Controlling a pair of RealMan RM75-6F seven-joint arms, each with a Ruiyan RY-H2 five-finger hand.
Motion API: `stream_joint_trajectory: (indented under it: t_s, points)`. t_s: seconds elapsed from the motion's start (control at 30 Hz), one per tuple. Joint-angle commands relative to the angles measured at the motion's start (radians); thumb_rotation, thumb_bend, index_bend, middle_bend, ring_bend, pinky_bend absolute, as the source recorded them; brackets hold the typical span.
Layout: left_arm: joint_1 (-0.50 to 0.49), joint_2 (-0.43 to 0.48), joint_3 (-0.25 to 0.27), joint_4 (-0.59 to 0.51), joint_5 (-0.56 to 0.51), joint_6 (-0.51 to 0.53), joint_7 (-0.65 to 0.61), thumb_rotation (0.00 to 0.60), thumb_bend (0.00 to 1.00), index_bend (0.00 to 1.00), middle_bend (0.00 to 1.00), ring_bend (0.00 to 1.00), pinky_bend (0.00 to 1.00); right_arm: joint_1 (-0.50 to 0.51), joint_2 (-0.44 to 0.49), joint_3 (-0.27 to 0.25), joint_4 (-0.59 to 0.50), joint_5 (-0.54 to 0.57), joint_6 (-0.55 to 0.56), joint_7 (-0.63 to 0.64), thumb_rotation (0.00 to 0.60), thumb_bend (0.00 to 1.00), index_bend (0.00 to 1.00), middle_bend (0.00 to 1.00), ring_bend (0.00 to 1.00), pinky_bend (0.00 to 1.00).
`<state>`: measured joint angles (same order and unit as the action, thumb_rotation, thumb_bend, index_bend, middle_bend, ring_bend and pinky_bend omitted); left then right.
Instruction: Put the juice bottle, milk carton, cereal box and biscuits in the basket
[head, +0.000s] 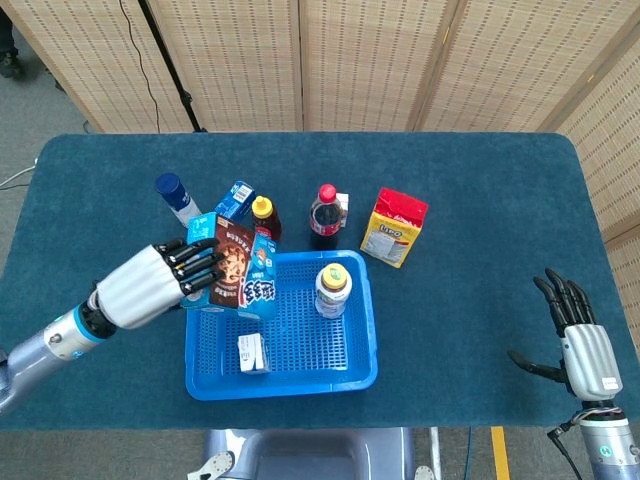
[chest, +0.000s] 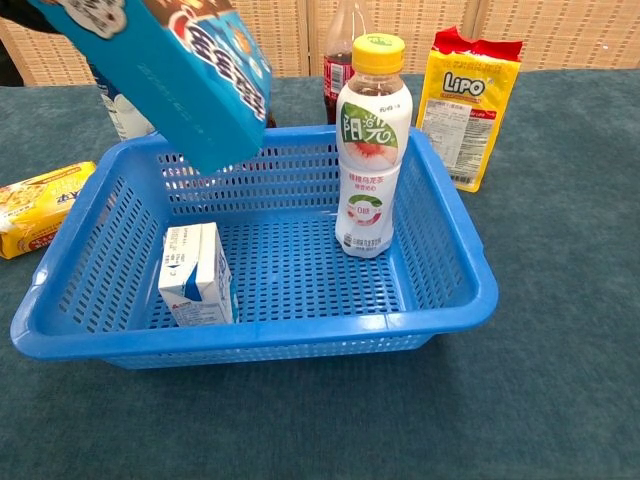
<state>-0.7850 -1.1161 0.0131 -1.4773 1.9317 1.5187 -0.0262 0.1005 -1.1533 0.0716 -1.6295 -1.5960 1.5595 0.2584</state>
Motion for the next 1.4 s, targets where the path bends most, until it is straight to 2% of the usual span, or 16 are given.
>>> stream_joint_trajectory:
  t_s: [0.03, 0.27, 0.43, 0.53, 0.57, 0.63, 0.7, 0.77, 0.8, 0.9, 1.0, 1.1, 1.27, 1.4]
  points:
    - [-0.041, -0.062, -0.03, -0.037, -0.006, -0.082, 0.05, 0.6, 0.52, 0.67, 0.64, 0.56, 0.59, 0.0, 0.001, 0.0, 0.001, 0.0, 0.0, 0.003, 0.6, 0.0, 0.0, 0.0, 0.0, 0.0]
    - [-0.067, -0.15, -0.053, 0.002, -0.021, -0.138, 0.046, 0.6, 0.52, 0.67, 0.64, 0.57, 0.59, 0.001, 0.005, -0.001, -0.001, 0.001, -0.005, 0.011, 0.6, 0.0, 0.0, 0.0, 0.0, 0.0]
    - [-0.081, -0.188, -0.053, 0.013, -0.047, -0.216, 0.096, 0.6, 0.52, 0.67, 0.64, 0.57, 0.59, 0.0, 0.006, -0.003, 0.0, 0.002, -0.007, 0.013, 0.6, 0.0, 0.0, 0.0, 0.0, 0.0]
    - [-0.082, -0.229, -0.055, 0.028, -0.099, -0.286, 0.136, 0.6, 0.51, 0.65, 0.62, 0.53, 0.59, 0.001, 0.008, -0.005, 0.0, 0.001, -0.01, 0.018, 0.6, 0.0, 0.0, 0.0, 0.0, 0.0]
    - [-0.08, -0.238, -0.057, 0.029, -0.11, -0.294, 0.14, 0.6, 0.51, 0.63, 0.57, 0.49, 0.58, 0.001, 0.009, -0.005, 0.0, 0.0, -0.009, 0.018, 0.6, 0.0, 0.0, 0.0, 0.0, 0.0]
    - [-0.074, -0.255, -0.059, 0.029, -0.13, -0.298, 0.131, 0.6, 0.49, 0.52, 0.41, 0.34, 0.48, 0.001, 0.011, -0.006, 0.001, -0.003, -0.008, 0.021, 0.6, 0.0, 0.0, 0.0, 0.0, 0.0]
    - [-0.064, -0.257, -0.058, 0.014, -0.155, -0.311, 0.13, 0.578, 0.43, 0.23, 0.14, 0.09, 0.24, 0.0, 0.012, -0.006, 0.003, -0.003, -0.008, 0.023, 0.6, 0.0, 0.0, 0.0, 0.0, 0.0]
    - [-0.06, -0.242, -0.053, -0.019, -0.168, -0.324, 0.113, 0.529, 0.34, 0.04, 0.01, 0.0, 0.1, 0.0, 0.013, -0.006, 0.003, -0.002, -0.008, 0.023, 0.6, 0.0, 0.0, 0.0, 0.0, 0.0]
    - [-0.057, -0.234, -0.052, -0.03, -0.171, -0.324, 0.11, 0.503, 0.29, 0.0, 0.0, 0.0, 0.05, 0.0, 0.013, -0.006, 0.003, -0.001, -0.008, 0.023, 0.6, 0.0, 0.0, 0.0, 0.0, 0.0]
    - [-0.042, -0.205, -0.05, -0.064, -0.176, -0.313, 0.103, 0.444, 0.17, 0.0, 0.0, 0.0, 0.01, 0.0, 0.013, -0.005, 0.001, -0.001, -0.008, 0.021, 0.6, 0.0, 0.0, 0.0, 0.0, 0.0]
    - [-0.02, -0.165, -0.049, -0.107, -0.187, -0.289, 0.07, 0.411, 0.1, 0.0, 0.0, 0.0, 0.0, 0.0, 0.013, -0.008, -0.003, -0.006, -0.007, 0.018, 0.6, 0.0, 0.0, 0.0, 0.0, 0.0]
    - [0.012, -0.105, -0.047, -0.157, -0.208, -0.262, 0.038, 0.401, 0.07, 0.0, 0.0, 0.0, 0.0, -0.001, 0.014, -0.01, -0.007, -0.01, -0.006, 0.016, 0.6, 0.0, 0.0, 0.0, 0.0, 0.0]
    - [0.096, 0.028, -0.027, -0.252, -0.311, -0.252, 0.013, 0.396, 0.06, 0.0, 0.0, 0.0, 0.0, -0.003, 0.016, -0.013, -0.014, -0.017, -0.001, 0.018, 0.6, 0.0, 0.0, 0.0, 0.0, 0.0]
    - [0.178, 0.109, 0.005, -0.238, -0.414, -0.26, -0.086, 0.398, 0.06, 0.0, 0.0, 0.0, 0.0, -0.003, 0.019, -0.017, -0.019, -0.025, 0.0, 0.022, 0.6, 0.0, 0.0, 0.0, 0.0, 0.0]
